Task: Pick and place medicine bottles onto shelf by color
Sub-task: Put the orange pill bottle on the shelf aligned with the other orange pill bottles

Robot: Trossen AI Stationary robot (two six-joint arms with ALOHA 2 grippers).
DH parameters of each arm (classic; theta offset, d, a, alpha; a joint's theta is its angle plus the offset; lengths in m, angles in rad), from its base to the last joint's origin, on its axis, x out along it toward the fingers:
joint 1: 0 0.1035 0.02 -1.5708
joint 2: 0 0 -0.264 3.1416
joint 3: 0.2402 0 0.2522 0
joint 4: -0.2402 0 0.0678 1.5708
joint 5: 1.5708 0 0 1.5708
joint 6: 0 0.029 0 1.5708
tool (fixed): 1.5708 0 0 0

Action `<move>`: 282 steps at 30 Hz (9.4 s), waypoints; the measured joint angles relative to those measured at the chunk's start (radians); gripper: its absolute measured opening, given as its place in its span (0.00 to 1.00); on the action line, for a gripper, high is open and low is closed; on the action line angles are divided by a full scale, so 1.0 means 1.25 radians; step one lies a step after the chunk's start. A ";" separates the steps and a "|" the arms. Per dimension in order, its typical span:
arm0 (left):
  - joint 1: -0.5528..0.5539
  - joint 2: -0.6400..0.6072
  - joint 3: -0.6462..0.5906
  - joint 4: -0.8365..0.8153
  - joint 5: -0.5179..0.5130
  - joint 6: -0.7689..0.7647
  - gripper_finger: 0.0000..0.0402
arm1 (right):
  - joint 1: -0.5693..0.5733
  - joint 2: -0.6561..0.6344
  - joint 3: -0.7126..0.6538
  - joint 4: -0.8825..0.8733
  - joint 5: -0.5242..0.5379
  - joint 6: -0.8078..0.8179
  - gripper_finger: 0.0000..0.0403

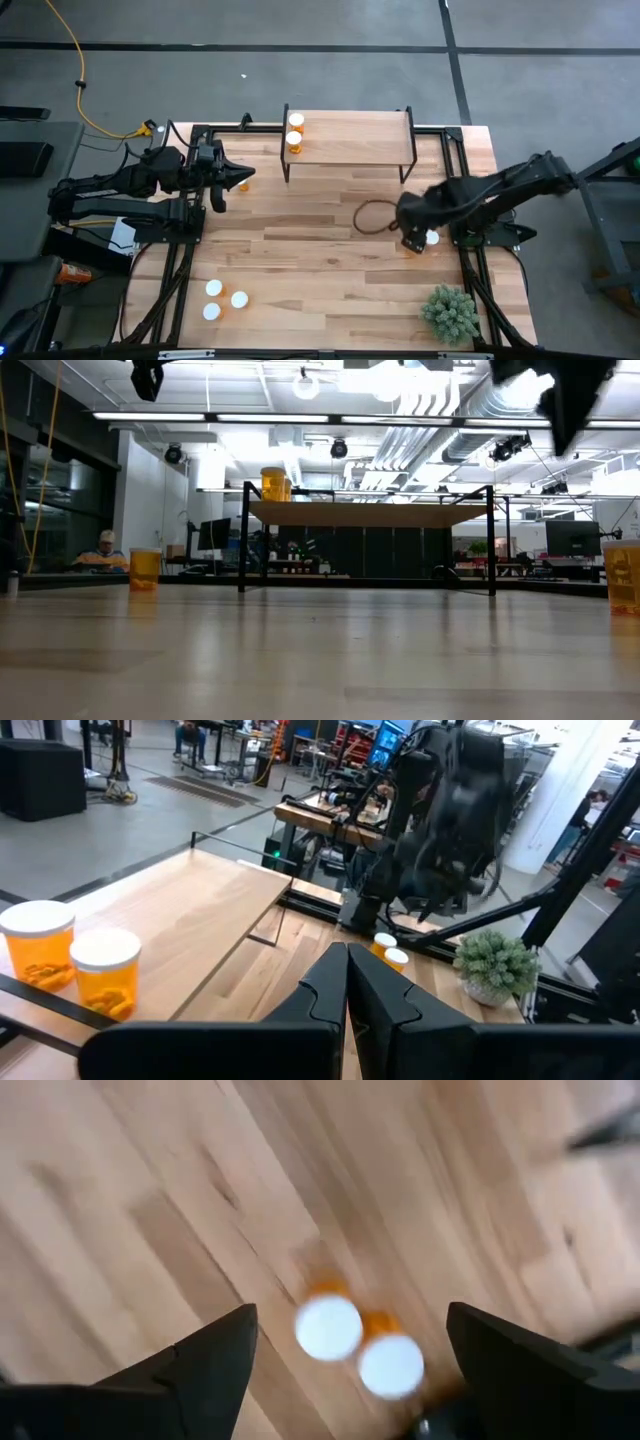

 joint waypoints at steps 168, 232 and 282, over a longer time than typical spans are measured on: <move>0.063 -0.032 0.071 -0.030 -0.093 0.009 0.00 | -0.532 0.584 0.782 0.419 -0.045 -0.687 0.49; 0.064 -0.136 0.067 -0.036 -0.182 0.048 0.00 | -0.639 0.657 0.494 0.955 -0.123 -0.734 0.52; 0.064 -0.136 0.066 -0.038 -0.179 0.042 0.00 | -0.699 0.577 0.496 0.926 -0.132 -0.643 0.41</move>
